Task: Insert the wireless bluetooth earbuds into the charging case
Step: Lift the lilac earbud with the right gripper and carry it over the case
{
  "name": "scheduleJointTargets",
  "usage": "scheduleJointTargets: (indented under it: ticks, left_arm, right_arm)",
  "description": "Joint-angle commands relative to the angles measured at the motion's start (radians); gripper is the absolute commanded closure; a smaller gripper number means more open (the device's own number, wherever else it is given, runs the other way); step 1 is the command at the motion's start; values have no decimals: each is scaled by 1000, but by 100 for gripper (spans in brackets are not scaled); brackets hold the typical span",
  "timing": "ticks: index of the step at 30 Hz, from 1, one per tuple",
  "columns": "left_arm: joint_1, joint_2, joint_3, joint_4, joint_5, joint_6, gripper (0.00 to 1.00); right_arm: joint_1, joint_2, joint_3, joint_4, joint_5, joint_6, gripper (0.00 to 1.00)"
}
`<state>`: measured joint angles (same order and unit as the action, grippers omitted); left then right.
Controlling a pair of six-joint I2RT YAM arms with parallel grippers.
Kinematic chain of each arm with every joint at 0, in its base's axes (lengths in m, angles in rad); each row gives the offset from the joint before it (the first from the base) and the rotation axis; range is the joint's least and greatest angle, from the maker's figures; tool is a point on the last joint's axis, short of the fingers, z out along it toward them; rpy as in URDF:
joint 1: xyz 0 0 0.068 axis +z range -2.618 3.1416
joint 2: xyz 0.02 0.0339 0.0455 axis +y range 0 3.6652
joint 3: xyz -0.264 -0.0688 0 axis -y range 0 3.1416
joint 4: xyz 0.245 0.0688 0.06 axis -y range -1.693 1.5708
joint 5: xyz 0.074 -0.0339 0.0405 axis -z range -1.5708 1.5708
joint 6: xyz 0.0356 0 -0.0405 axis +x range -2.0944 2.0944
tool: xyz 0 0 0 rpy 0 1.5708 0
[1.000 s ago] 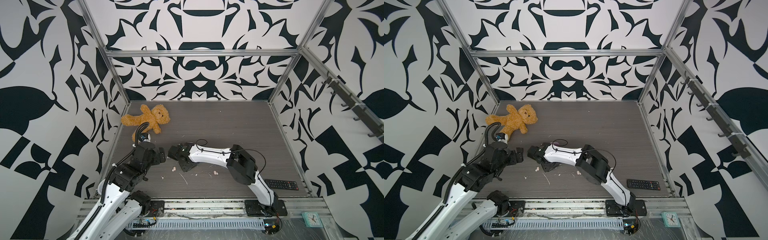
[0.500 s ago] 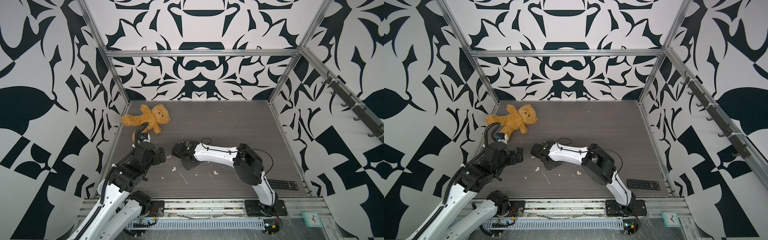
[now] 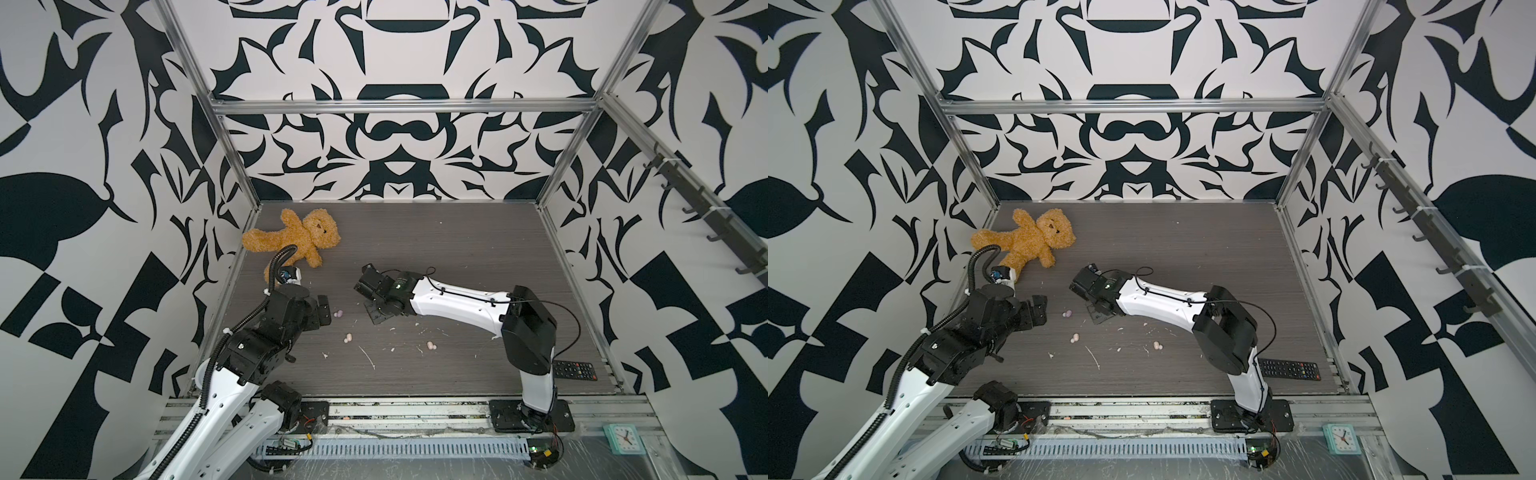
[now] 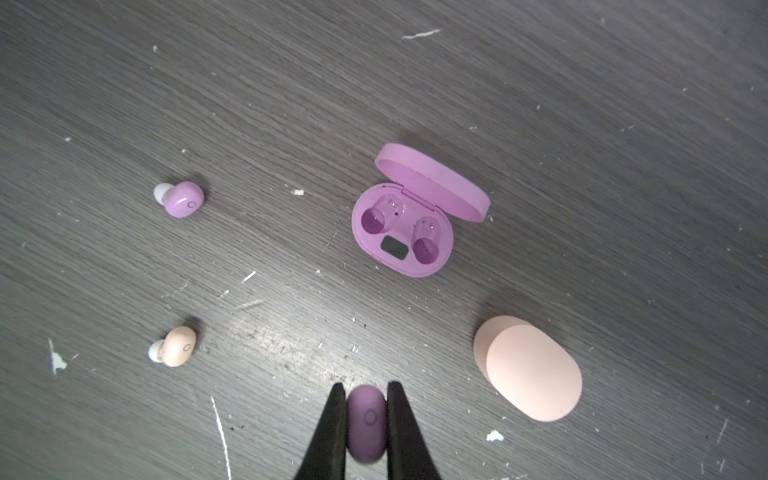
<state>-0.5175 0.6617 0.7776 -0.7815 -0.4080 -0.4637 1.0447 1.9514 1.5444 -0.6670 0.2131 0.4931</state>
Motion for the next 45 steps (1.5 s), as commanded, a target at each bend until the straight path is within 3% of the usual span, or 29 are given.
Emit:
scheduleJointTargets:
  ticks: [1, 5, 23, 45]
  left_arm:
    - [-2, -1, -8, 2, 15, -7, 1]
    - [-1, 0, -9, 5, 31, -4, 1]
    - [-2, 17, -14, 17, 72, 6, 1]
    - [-1, 29, -20, 30, 98, 16, 1]
  right_arm:
    - [-20, -71, -44, 107, -9, -81, 100]
    - [-38, -107, -99, 200, -9, -145, 100]
    - [-98, -140, -234, 479, -210, -332, 100]
    - [-150, -97, -288, 577, -189, -406, 100]
